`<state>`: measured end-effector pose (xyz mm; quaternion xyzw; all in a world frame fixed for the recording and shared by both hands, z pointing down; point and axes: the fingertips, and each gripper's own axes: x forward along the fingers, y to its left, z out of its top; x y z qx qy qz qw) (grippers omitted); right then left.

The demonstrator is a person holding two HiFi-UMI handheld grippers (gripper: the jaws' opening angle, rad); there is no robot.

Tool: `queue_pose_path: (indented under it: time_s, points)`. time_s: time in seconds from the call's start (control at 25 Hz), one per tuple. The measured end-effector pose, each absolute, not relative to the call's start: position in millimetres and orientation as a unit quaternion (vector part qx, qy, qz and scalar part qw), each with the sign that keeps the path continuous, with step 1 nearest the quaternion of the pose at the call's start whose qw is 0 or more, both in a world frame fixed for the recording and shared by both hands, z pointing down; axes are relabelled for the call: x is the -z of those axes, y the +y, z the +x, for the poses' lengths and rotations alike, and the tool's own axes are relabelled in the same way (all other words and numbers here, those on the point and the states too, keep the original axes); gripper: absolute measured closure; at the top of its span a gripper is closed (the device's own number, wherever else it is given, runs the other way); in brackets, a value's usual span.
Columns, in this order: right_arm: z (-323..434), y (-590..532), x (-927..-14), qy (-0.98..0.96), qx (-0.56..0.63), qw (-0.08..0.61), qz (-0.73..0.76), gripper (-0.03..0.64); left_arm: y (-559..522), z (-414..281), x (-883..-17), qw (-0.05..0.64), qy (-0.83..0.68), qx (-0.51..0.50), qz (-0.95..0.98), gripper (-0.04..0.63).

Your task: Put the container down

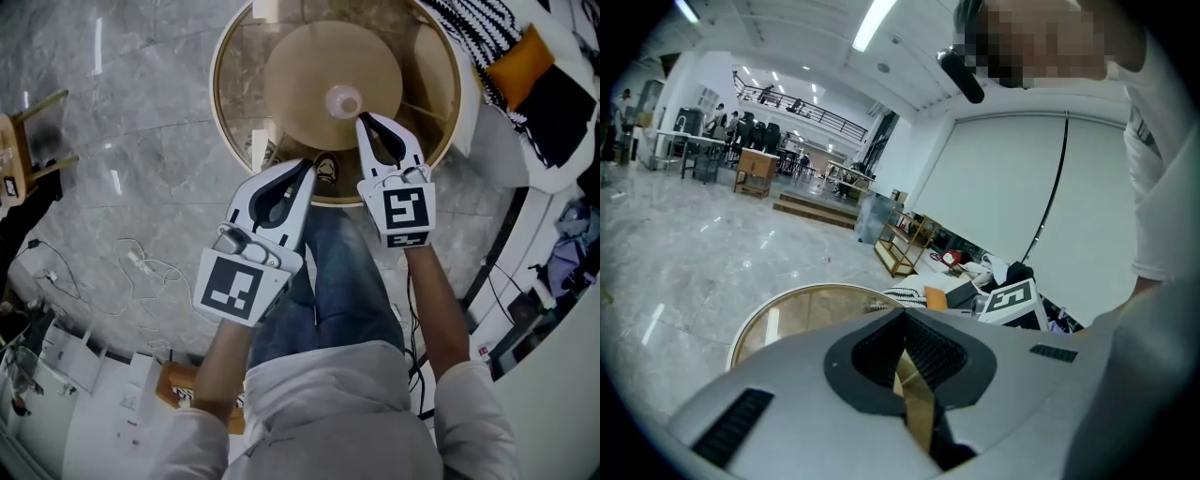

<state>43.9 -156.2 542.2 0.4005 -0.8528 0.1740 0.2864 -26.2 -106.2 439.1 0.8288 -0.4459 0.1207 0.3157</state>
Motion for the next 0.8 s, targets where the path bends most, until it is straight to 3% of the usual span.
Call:
queue_pose_path:
  time_s: [0.8]
  points:
    - [55.3, -162.5, -461.4, -0.848, -0.189, 0.257, 0.423, 0.601, -110.1, -8.5, -376.7, 0.261, -0.460, -0.155, 0.834, 0.577]
